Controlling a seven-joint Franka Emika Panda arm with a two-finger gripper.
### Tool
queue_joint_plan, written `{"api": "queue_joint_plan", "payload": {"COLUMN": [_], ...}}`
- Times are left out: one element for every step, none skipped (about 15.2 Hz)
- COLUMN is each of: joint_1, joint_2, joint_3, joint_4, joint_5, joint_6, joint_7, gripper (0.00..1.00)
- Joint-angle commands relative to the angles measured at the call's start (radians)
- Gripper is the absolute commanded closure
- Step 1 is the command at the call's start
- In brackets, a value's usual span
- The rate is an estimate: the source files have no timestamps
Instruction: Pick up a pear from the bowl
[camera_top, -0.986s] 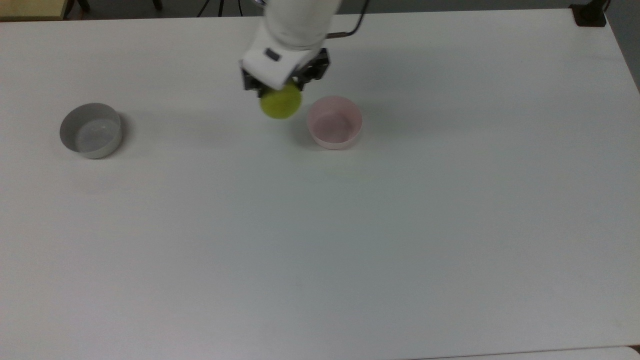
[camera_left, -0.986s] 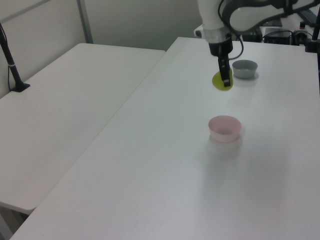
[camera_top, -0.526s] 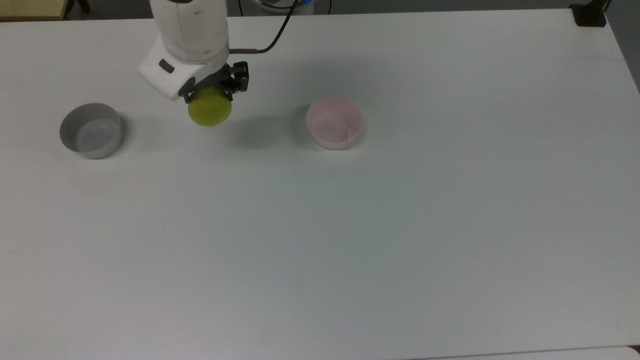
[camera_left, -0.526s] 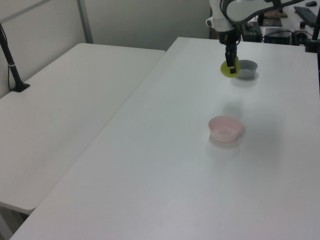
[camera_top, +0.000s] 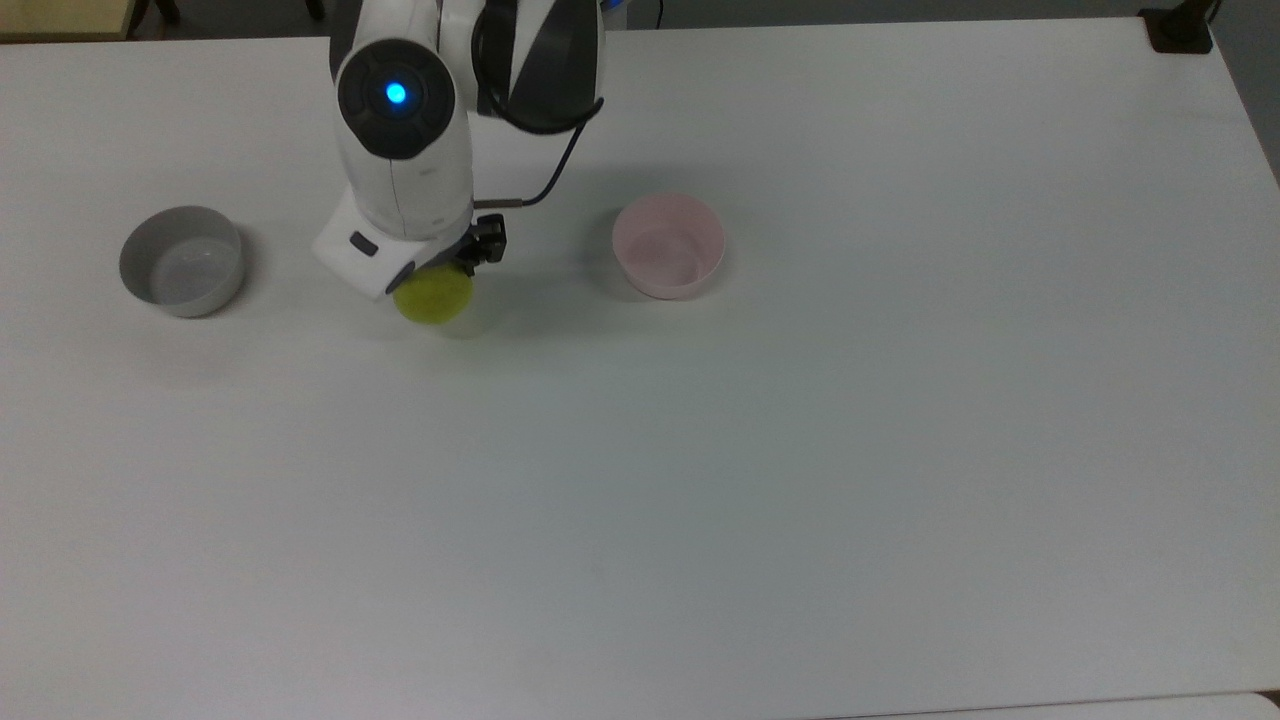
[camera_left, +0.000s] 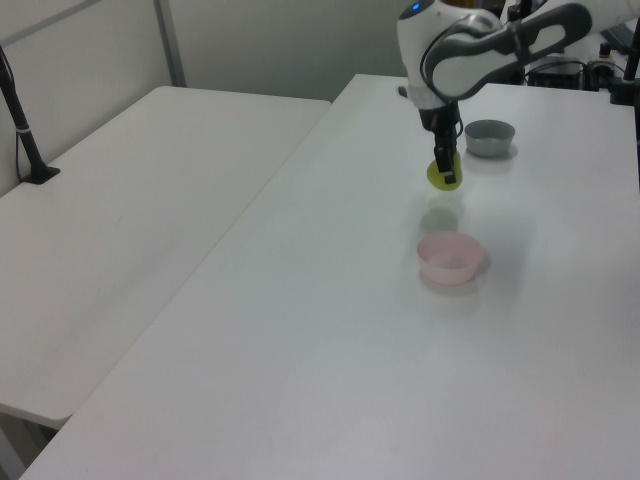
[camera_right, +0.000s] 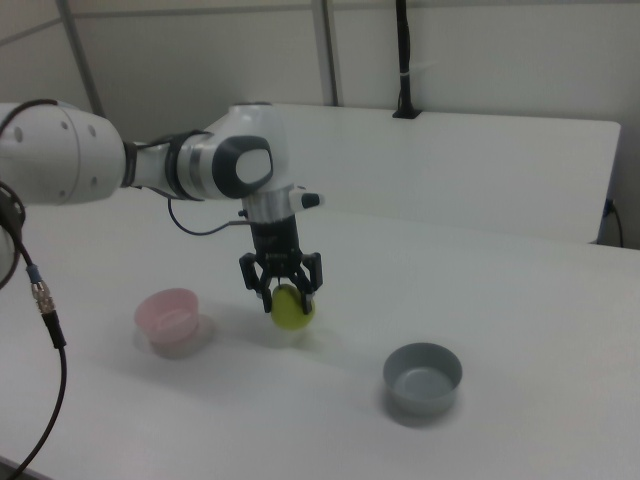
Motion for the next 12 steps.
{"api": "queue_joint_plan", "payload": {"joint_1": [0.008,0.009,0.011,0.011,0.011,0.011,0.011,0.011,0.011,0.008,0.003,0.002], "joint_2": [0.024,0.025,0.025,0.024,0.022,0.017,0.011,0.002,-0.036,-0.065,-0.125,-0.160], "joint_3": [-0.002,-0.004,-0.002,-0.002,-0.004,-0.004,-0.004,-0.004,-0.005,-0.007,-0.007,-0.008], "joint_4": [-0.001,-0.009,-0.011,-0.009,-0.007,-0.006,-0.004,-0.003,-0.003,-0.003,-0.006,-0.007], "joint_5": [0.001,-0.001,-0.001,-0.001,-0.001,-0.001,-0.001,0.001,0.001,0.001,0.002,0.005], "joint_6": [0.048,0.048,0.048,0.048,0.048,0.047,0.044,0.038,0.036,0.033,0.030,0.027], "joint_7": [0.023,0.023,0.023,0.023,0.023,0.024,0.027,0.038,0.084,0.119,0.168,0.193], "gripper": [0.25,0.08,0.00,0.00,0.00,0.00,0.00,0.00,0.00,0.00,0.00,0.00]}}
